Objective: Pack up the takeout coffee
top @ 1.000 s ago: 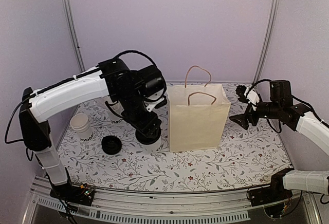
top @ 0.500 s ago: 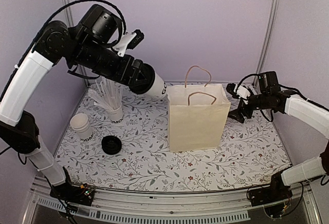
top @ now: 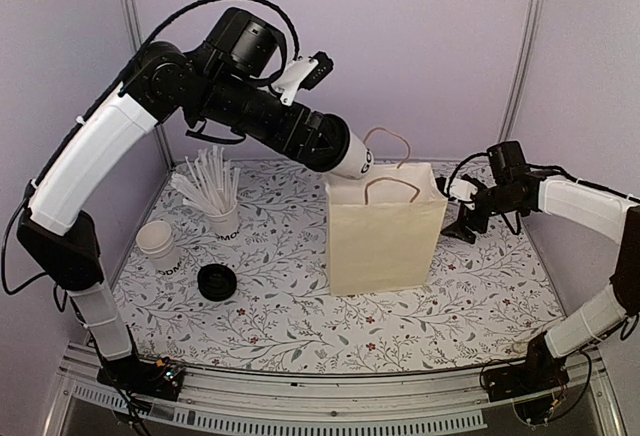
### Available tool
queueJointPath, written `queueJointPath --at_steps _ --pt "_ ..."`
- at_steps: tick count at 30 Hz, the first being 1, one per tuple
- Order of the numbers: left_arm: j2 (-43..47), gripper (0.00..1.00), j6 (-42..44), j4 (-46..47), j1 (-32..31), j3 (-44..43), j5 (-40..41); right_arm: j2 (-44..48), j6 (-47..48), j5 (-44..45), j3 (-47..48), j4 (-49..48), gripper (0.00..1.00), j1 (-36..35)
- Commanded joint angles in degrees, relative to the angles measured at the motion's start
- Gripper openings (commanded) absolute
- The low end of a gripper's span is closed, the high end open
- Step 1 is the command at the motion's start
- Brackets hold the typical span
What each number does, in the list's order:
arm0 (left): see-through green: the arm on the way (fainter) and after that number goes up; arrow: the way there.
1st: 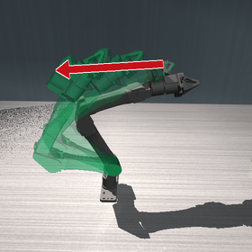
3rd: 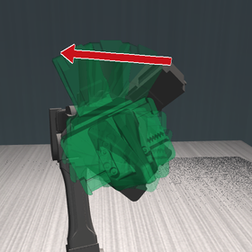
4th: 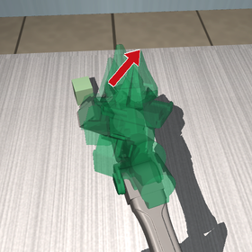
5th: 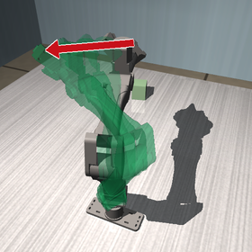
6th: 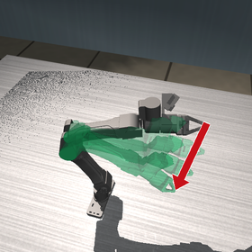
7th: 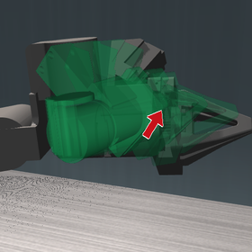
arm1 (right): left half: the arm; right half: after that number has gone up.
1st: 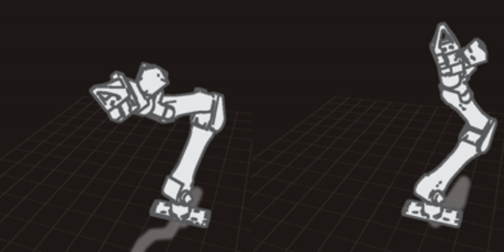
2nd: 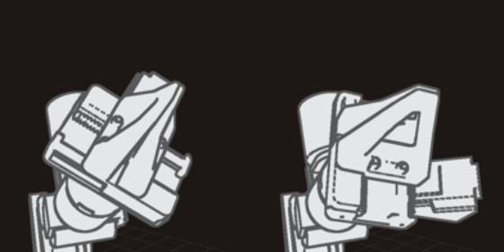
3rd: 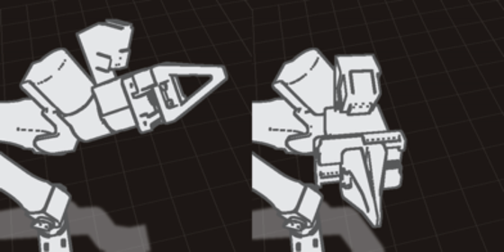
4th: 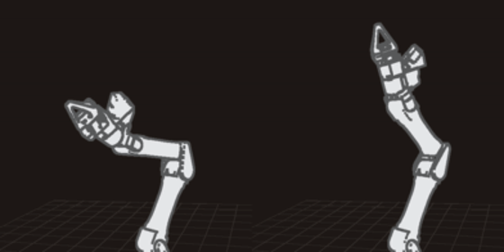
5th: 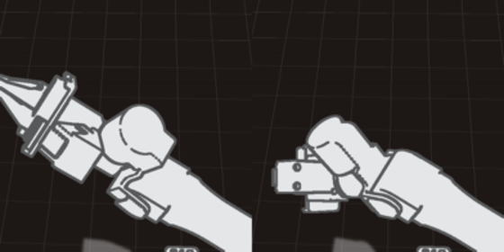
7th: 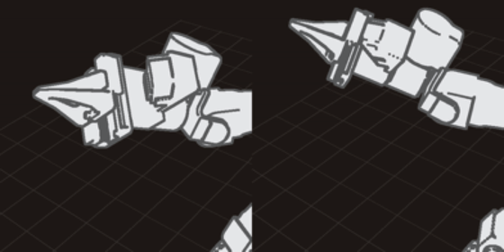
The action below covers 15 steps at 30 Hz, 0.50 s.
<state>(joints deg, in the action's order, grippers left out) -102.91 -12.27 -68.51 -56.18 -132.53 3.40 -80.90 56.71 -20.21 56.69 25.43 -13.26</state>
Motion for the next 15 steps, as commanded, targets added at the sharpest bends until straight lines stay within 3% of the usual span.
queueJointPath --at_steps 1,11,15 --pt "-2.53 0.6 3.38 3.38 0.56 -1.03 -2.61 -4.72 5.62 6.27 2.61 -1.37 0.99 0.59" --pt "-5.12 0.59 4.43 3.22 0.34 1.32 -2.96 -16.81 2.06 -2.36 12.1 -0.52 0.99 -0.24" --pt "-4.12 0.58 4.31 3.06 0.32 3.29 -2.96 -20.66 0.87 -0.31 14.27 -0.8 0.99 -3.86"
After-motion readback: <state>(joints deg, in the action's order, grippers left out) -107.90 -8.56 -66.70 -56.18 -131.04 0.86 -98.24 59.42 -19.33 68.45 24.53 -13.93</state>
